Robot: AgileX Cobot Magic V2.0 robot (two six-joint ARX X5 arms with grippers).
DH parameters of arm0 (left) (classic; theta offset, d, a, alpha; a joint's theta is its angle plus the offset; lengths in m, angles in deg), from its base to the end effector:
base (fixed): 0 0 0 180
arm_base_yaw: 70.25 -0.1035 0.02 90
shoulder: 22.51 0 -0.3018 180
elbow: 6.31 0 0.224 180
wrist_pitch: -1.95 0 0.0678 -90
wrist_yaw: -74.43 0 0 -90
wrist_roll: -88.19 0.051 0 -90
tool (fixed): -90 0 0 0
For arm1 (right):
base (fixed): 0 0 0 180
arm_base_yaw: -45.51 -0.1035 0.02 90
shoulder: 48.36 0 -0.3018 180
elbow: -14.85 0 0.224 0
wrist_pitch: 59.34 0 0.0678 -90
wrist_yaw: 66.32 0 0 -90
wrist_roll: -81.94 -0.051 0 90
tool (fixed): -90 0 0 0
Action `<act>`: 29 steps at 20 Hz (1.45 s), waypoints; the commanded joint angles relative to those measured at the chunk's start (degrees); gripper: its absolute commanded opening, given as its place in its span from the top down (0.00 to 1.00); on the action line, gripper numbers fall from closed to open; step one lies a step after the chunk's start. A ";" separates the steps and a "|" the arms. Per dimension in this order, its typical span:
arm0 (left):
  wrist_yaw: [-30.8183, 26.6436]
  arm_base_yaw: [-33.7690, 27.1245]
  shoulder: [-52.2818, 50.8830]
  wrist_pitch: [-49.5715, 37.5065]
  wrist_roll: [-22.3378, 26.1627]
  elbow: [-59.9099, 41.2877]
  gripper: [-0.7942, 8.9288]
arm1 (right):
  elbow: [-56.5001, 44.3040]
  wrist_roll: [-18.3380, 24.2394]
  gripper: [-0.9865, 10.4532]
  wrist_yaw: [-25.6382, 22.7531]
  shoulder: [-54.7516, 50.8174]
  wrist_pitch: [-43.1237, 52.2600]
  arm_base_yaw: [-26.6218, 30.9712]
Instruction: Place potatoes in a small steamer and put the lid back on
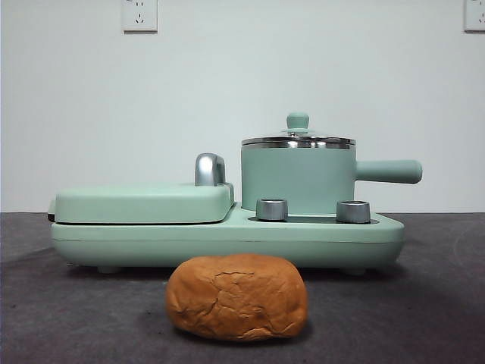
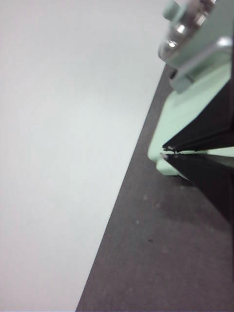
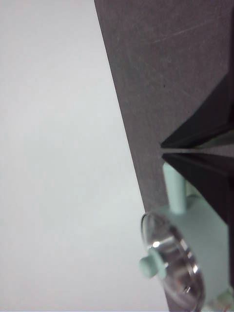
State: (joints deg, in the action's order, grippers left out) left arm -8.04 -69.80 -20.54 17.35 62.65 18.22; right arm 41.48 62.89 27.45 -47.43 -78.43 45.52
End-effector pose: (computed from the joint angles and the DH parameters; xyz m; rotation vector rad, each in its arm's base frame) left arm 0.0426 -0.0070 0.2146 -0.4367 -0.0917 -0.1646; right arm 0.0380 0.0033 0.2192 0.3282 -0.1034 0.0841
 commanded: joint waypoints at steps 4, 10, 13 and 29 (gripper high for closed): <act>4.85 -0.04 6.27 9.01 3.17 12.85 0.91 | 11.23 2.25 0.90 5.27 4.72 -12.13 0.02; 11.50 -0.04 15.74 19.02 10.49 24.72 0.91 | 19.69 9.09 0.90 12.44 11.47 -18.69 0.00; 15.58 -0.02 20.31 22.34 16.72 28.98 0.91 | 23.06 13.20 0.90 15.96 15.37 -20.26 0.00; 22.58 4.52 33.62 27.80 51.56 36.41 0.91 | 30.64 39.12 0.90 18.71 29.97 -27.06 -2.19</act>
State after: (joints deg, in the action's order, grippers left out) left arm 14.27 -65.43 12.73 45.94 107.52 53.30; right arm 71.09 98.32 46.05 -17.82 -105.72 43.60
